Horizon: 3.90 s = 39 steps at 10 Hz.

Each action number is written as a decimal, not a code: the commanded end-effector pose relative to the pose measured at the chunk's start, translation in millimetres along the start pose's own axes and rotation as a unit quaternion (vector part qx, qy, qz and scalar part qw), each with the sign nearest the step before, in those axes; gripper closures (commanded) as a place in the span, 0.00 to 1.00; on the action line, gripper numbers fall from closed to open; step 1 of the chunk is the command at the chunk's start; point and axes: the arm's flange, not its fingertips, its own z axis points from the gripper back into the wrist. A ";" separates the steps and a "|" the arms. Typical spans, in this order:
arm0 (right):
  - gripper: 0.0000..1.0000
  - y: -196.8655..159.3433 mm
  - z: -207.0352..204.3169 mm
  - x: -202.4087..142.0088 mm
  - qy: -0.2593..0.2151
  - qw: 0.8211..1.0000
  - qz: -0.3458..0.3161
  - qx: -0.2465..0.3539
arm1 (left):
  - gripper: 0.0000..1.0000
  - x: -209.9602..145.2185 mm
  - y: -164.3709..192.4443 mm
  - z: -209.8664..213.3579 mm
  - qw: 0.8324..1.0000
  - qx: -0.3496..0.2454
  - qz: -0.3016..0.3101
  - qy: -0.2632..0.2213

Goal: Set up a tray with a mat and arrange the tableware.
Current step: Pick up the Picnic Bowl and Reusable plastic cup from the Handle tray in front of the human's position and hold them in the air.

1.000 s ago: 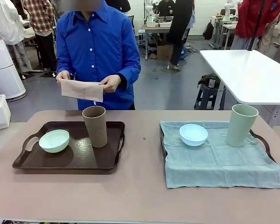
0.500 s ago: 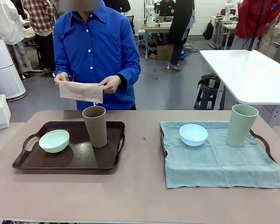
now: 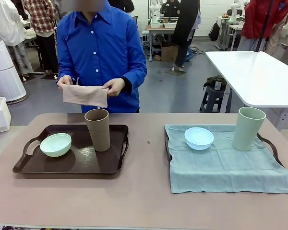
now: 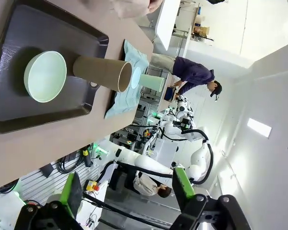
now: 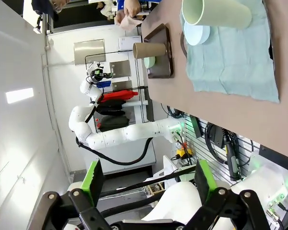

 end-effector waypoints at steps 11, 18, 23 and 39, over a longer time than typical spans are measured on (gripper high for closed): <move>0.00 -0.6 0.4 0.7 -0.003 1.000 0.003 -0.003 | 0.00 -0.3 -1.5 -0.8 1.000 0.000 0.007 0.000; 0.00 107.9 -81.7 32.1 0.036 0.975 0.185 -0.117 | 0.00 -5.4 -46.6 -26.8 0.988 0.140 -0.064 0.006; 0.00 209.9 -244.6 12.4 0.094 0.868 0.448 -0.192 | 0.00 -42.9 -97.7 -42.7 0.925 0.360 -0.116 -0.029; 0.00 150.4 -512.1 89.9 0.057 0.805 0.515 -0.289 | 0.00 -137.6 -170.7 -152.2 0.886 0.395 -0.235 -0.054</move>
